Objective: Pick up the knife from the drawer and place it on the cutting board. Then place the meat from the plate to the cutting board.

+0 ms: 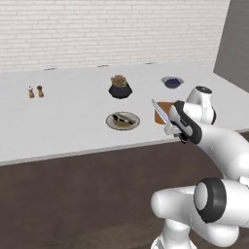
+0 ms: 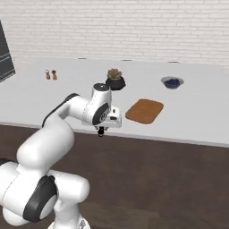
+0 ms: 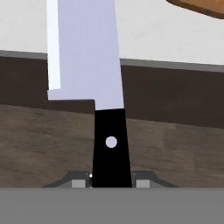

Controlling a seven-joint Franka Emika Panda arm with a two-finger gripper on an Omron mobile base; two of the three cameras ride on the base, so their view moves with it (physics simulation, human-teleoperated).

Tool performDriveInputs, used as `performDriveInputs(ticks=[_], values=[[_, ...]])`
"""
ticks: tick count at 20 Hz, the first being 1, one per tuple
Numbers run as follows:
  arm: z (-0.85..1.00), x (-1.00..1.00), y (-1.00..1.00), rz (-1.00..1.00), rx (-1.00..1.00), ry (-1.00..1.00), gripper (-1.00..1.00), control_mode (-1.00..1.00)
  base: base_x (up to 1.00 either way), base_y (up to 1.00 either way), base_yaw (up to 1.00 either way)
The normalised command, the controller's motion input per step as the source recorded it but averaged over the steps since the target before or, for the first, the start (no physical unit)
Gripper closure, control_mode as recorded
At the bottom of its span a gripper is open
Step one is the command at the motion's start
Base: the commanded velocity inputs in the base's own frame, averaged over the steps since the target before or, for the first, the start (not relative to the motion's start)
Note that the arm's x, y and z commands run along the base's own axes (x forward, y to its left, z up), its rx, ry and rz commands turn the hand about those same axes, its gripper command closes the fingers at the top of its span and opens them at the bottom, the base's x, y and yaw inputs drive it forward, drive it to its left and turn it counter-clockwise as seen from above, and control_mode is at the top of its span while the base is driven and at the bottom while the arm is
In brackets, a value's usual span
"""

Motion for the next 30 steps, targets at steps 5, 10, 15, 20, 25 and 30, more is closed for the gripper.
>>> performDriveInputs(ticks=[5, 10, 15, 20, 25, 30], values=[[0.00, 0.00, 0.00, 0.00, 0.00, 0.00, 1.00, 1.00, 0.41, -0.49, 0.17], [0.00, 0.00, 0.00, 0.00, 0.00, 0.00, 1.00, 1.00, 0.64, -0.37, -0.03], [0.00, 0.00, 0.00, 0.00, 0.00, 0.00, 1.00, 1.00, 0.21, -0.14, -0.05], [0.00, 0.00, 0.00, 0.00, 0.00, 0.00, 1.00, 1.00, 0.26, -0.09, -0.03], [0.00, 0.00, 0.00, 0.00, 0.00, 0.00, 1.00, 1.00, 0.47, -0.20, -0.02], [0.00, 0.00, 0.00, 0.00, 0.00, 0.00, 1.00, 1.00, 0.26, -0.11, 0.00]])
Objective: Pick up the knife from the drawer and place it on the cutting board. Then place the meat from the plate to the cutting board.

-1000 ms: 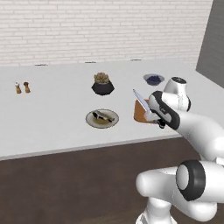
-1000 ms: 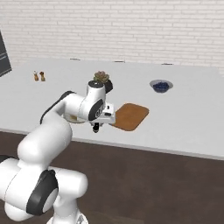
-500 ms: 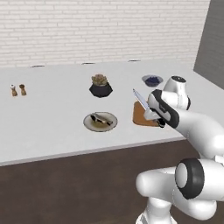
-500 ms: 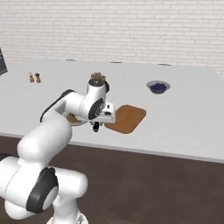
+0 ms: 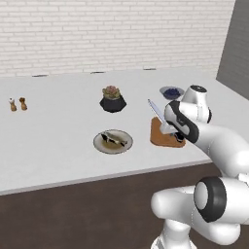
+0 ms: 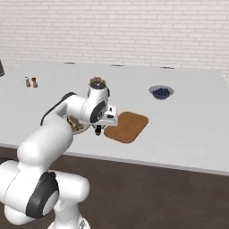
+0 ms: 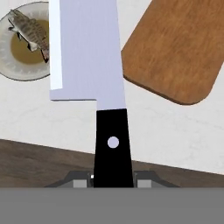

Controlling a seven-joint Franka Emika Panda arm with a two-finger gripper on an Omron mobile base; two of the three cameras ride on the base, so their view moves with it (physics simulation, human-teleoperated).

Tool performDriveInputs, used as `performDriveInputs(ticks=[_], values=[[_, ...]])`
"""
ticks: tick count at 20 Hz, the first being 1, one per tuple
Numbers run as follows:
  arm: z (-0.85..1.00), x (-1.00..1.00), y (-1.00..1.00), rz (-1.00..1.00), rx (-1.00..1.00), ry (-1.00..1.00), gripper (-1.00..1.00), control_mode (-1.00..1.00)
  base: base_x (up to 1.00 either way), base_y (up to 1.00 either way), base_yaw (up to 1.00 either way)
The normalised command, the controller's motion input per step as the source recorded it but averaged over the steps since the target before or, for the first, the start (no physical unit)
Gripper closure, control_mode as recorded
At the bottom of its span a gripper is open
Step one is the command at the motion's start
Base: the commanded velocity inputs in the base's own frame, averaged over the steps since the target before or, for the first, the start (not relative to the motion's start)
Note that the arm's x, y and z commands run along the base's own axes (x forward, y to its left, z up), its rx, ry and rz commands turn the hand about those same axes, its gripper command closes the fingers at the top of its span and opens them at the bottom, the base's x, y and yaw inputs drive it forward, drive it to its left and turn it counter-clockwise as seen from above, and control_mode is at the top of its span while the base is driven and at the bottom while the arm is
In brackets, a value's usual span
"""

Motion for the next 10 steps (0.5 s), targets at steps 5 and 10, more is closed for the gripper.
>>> performDriveInputs(ticks=[5, 10], values=[[0.00, 0.00, 0.00, 0.00, 0.00, 0.00, 1.00, 1.00, 0.27, -0.15, 0.00], [-0.01, 0.32, -0.27, -0.06, 0.00, 0.00, 1.00, -1.00, 0.18, -0.14, -0.01]])
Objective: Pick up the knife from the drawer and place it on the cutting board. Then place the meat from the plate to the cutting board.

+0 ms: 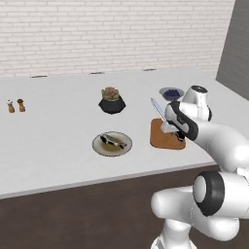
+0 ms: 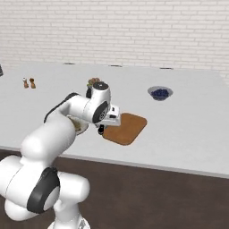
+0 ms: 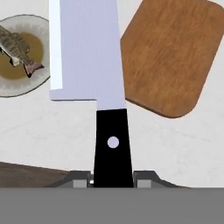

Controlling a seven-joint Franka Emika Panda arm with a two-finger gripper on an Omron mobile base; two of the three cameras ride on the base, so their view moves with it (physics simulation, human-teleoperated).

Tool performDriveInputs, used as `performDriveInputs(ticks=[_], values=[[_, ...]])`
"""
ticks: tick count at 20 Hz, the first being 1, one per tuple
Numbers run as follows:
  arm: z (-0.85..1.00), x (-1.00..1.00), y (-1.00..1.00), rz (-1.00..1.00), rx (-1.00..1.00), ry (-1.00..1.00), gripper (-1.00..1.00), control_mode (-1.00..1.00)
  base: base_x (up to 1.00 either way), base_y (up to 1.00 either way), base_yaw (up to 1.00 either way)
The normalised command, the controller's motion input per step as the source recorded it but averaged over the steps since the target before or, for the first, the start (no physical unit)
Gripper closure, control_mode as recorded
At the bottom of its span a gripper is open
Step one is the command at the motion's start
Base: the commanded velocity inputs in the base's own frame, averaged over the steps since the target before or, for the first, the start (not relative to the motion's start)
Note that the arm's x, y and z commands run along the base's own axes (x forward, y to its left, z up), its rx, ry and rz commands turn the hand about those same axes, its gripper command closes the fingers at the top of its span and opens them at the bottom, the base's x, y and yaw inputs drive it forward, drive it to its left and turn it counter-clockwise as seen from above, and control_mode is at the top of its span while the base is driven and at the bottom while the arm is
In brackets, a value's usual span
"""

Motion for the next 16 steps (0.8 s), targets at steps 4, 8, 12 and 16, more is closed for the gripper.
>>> performDriveInputs(ticks=[4, 8, 12, 16], values=[[-0.14, 0.65, -0.49, -0.19, 0.00, 0.03, 1.00, -1.00, 0.00, 0.00, 0.00], [-0.27, 0.72, -0.44, -0.24, 0.00, 0.04, 1.00, -1.00, 0.00, 0.00, 0.00], [-0.28, 0.73, -0.39, -0.23, 0.00, 0.06, 1.00, -1.00, 0.00, 0.00, 0.00], [-0.28, 0.40, -0.23, -0.19, 0.06, 0.04, 1.00, -1.00, 0.00, 0.00, 0.00]])
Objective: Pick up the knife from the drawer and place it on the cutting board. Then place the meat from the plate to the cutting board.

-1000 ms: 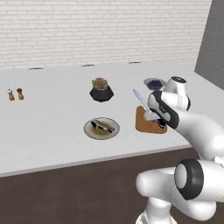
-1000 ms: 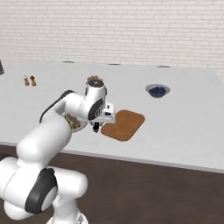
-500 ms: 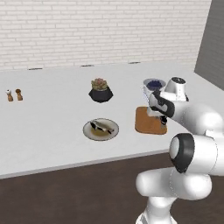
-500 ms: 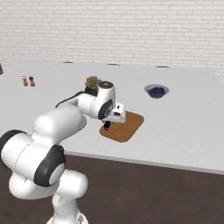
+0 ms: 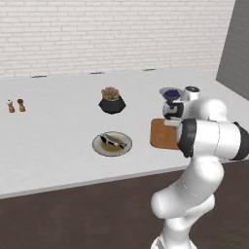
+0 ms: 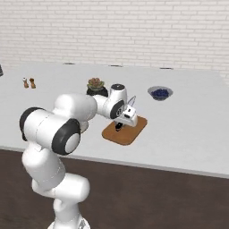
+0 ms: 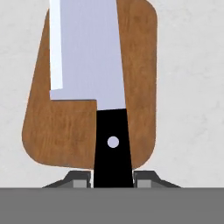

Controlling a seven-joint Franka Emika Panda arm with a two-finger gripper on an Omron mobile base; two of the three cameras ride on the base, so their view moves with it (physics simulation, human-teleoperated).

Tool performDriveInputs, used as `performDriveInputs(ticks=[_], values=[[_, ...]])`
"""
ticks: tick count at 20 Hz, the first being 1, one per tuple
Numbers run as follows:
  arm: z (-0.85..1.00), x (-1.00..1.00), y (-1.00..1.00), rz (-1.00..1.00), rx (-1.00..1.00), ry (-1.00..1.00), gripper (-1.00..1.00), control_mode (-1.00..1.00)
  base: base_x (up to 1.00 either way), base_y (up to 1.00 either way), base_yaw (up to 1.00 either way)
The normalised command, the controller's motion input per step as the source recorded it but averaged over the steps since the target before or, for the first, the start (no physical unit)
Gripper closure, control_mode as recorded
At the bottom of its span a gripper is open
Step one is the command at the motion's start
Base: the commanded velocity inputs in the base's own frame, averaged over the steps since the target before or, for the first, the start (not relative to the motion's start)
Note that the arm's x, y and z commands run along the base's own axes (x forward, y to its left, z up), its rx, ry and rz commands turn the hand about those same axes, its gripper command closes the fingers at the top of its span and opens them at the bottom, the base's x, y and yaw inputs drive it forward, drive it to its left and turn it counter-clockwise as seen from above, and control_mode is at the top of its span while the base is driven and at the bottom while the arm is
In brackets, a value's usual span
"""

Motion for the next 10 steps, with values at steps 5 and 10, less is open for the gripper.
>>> performDriveInputs(ticks=[5, 10], values=[[-0.23, 0.31, -0.12, -0.17, 0.03, 0.03, 1.00, -1.00, 0.00, 0.00, 0.00], [-0.28, 0.30, -0.05, -0.05, 0.01, 0.04, 1.00, -1.00, 0.00, 0.00, 0.00]])
